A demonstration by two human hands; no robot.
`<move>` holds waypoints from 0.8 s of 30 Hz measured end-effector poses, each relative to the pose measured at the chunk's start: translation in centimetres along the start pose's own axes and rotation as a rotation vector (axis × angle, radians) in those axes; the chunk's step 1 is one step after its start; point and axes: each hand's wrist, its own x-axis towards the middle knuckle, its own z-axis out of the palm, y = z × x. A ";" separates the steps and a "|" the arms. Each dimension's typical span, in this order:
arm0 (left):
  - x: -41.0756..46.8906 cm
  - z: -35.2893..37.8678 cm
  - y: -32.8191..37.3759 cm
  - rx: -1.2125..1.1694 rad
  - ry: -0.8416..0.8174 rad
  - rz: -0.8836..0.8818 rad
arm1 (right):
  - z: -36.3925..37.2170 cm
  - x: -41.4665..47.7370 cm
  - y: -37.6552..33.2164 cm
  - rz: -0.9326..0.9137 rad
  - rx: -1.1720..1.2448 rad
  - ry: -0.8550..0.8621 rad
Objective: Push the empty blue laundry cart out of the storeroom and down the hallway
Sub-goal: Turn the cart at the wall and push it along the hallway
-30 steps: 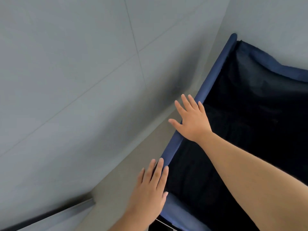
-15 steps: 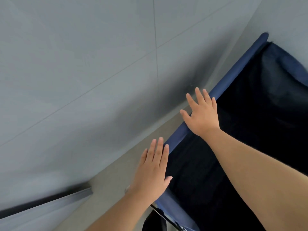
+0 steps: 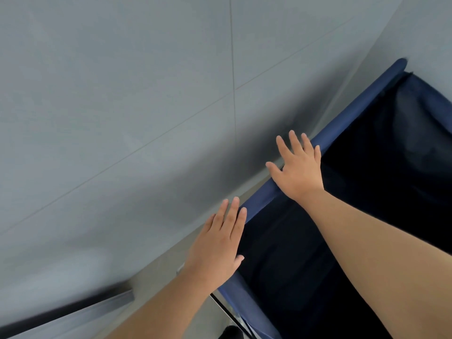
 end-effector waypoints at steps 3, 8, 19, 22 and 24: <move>1.0 -0.3 -0.9 0.006 -0.016 0.007 | 0.1 1.1 0.0 0.007 0.005 0.010; 2.4 -0.7 -2.2 0.007 -0.016 0.028 | 0.3 2.7 0.1 0.008 -0.006 0.032; 5.6 -1.7 -4.1 0.064 -0.035 0.047 | 0.2 5.6 0.4 0.021 0.001 0.039; 6.1 -2.0 -4.6 0.089 -0.042 0.054 | 0.2 6.3 0.4 0.023 0.005 0.038; 6.4 -2.1 -4.8 0.090 -0.047 0.059 | 0.3 6.5 0.3 0.027 0.005 0.041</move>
